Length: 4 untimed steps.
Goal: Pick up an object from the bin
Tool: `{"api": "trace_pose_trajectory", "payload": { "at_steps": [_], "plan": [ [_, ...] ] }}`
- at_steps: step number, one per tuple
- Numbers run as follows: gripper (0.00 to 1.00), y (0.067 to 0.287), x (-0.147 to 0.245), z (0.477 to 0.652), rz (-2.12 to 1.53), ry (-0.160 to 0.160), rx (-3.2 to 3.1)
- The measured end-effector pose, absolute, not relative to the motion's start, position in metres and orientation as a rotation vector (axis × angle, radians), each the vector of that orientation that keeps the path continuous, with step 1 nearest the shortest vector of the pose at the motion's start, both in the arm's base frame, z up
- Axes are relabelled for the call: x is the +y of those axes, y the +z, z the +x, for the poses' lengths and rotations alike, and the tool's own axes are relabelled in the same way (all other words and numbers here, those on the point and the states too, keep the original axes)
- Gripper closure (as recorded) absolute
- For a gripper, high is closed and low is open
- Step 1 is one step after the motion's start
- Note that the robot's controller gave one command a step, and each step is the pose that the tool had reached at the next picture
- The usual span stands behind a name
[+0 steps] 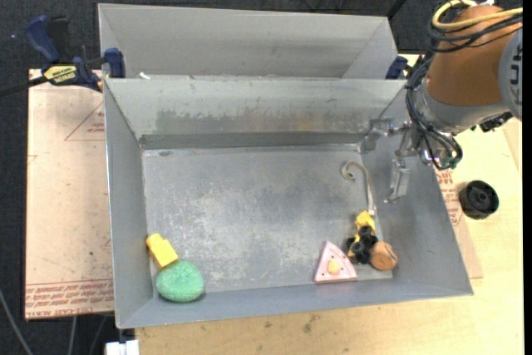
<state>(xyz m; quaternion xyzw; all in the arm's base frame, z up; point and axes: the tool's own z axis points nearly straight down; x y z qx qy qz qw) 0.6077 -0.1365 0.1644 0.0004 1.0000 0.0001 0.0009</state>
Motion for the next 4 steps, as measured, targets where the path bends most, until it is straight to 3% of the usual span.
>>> {"api": "trace_pose_trajectory", "payload": {
  "at_steps": [1, 2, 3, 4],
  "plan": [
    [1.00, 0.112, -0.149, 0.594, -0.286, 0.002, 3.128],
    [0.00, 0.112, -0.149, 0.594, -0.290, 0.001, 3.127],
    [0.00, 0.112, -0.149, 0.594, -0.291, 0.001, 3.126],
    [0.00, 0.099, -0.147, 0.576, -0.412, -0.002, 3.108]
  ]
}}
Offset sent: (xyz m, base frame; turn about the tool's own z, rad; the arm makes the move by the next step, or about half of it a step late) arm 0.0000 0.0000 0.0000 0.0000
